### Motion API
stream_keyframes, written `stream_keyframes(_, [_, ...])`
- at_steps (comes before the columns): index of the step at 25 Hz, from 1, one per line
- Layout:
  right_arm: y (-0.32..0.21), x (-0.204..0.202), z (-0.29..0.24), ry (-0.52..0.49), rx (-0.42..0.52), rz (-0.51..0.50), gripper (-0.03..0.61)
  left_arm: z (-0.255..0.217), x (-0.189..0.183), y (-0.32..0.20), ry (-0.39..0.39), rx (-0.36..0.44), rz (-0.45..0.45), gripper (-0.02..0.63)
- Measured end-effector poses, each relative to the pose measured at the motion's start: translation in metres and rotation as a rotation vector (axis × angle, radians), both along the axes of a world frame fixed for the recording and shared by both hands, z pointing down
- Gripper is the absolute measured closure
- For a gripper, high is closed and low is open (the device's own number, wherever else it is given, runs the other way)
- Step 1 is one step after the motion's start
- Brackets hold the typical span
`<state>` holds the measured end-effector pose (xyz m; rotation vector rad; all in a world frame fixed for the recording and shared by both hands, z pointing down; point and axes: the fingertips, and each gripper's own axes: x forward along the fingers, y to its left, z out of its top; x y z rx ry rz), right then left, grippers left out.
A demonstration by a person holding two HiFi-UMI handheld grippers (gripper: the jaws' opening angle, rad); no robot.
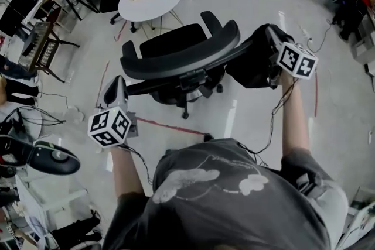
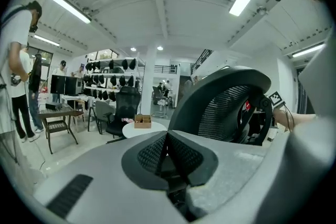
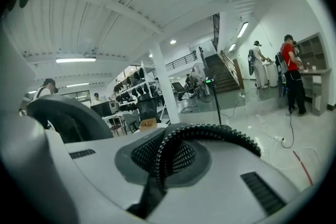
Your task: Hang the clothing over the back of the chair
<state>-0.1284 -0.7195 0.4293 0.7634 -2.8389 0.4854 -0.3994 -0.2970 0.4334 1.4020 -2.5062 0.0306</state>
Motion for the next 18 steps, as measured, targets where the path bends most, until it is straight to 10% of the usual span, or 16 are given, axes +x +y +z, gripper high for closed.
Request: stream_keyframes(18, [0.020,-0.187,-0.145,-0.119,0.122,-0.482,0.584,-0.041,-0.027,0.010,-0.032,0.032,-0.145,0.612])
